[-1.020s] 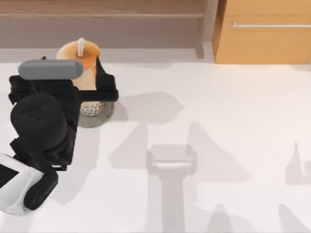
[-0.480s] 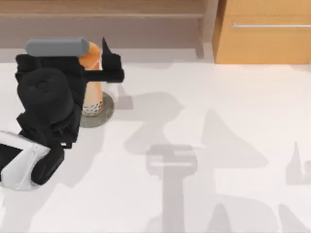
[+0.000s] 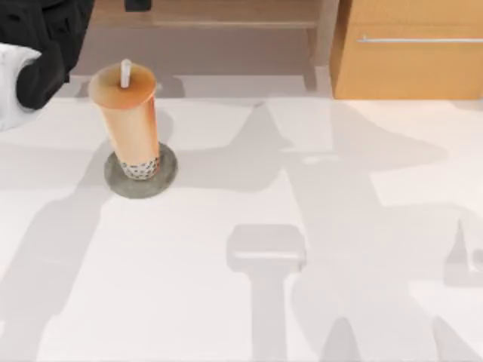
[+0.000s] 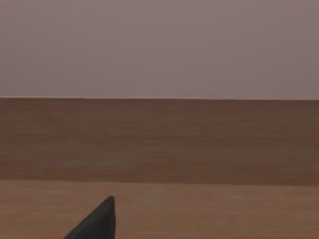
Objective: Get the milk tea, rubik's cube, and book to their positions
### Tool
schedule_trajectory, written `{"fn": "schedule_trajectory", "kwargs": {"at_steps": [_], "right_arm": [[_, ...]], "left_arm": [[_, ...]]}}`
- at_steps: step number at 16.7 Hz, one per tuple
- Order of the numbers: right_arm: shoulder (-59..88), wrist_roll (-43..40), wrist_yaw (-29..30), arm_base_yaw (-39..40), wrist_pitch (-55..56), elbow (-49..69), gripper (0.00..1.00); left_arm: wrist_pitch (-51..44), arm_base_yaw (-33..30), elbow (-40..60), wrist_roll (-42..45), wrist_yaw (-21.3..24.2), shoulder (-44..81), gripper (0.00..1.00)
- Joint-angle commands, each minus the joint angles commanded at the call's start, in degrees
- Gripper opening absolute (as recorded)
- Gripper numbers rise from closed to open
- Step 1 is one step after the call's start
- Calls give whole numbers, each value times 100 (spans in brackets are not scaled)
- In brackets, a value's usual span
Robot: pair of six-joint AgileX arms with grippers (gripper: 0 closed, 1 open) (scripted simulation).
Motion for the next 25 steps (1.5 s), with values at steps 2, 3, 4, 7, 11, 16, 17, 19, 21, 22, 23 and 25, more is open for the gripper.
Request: {"fn": "schedule_trajectory", "kwargs": {"at_steps": [2,3,4,7,11,16,17,19,21,22,23,25], "right_arm": [[0,0,0,0,0,0,100],[0,0,0,0,0,0,100],[0,0,0,0,0,0,100],[0,0,0,0,0,0,100],[0,0,0,0,0,0,100],[0,0,0,0,0,0,100],[0,0,0,0,0,0,100],[0,0,0,0,0,0,100],[0,0,0,0,0,0,100],[0,0,0,0,0,0,100],[0,0,0,0,0,0,100],[0,0,0,0,0,0,100]], "left_arm": [[-1254,454,581,34,231,72,100],[-1870,693,812,60,352,103,100],[-2499,933,1024,90,474,135,100],[-4500,1655,1471,206,839,210,100],[-6868,2560,1581,390,1279,287,100],[-8639,3355,1354,569,1643,319,100],[-8826,3447,1306,591,1684,317,100],[-9020,3545,1247,615,1728,312,100],[-9023,3547,1246,615,1729,312,100],[-9023,3547,1246,615,1729,312,100],[-9023,3547,1246,615,1729,312,100],[-8994,3523,1242,610,1719,308,100]]}}
